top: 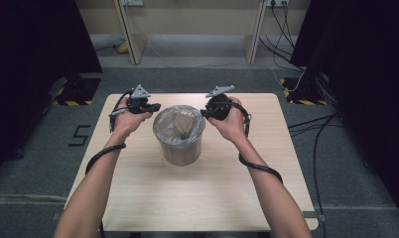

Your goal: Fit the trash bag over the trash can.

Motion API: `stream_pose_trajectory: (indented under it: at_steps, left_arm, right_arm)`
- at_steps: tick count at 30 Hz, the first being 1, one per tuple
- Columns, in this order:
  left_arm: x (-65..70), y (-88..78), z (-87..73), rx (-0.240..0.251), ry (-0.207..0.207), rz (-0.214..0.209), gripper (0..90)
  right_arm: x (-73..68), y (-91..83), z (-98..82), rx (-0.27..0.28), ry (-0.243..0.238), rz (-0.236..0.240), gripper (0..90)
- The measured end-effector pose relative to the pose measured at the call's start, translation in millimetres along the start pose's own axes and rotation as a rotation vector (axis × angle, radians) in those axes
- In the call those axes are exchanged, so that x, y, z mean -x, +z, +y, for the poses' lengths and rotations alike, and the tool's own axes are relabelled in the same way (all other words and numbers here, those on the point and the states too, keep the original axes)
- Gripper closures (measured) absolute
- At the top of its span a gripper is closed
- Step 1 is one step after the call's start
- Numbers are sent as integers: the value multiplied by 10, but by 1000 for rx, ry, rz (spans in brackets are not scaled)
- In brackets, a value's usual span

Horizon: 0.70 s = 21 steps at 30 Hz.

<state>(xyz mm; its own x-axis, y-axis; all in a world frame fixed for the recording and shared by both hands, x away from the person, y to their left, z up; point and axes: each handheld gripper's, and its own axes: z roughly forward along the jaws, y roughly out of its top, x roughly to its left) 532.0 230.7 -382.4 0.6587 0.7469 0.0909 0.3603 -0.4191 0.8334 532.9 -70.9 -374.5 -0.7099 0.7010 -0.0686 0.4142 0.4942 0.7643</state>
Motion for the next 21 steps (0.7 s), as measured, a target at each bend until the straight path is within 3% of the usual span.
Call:
stream_pose_trajectory:
  at_steps: [12, 21]
  left_arm:
    - [44, -12, 41, 10, 21, -5, 893]
    - [45, -85, 49, 37, 29, 9, 838]
  right_arm:
    - [23, -90, 29, 38, 38, 2, 698]
    - [-2, -147, -3, 35, 54, 47, 719]
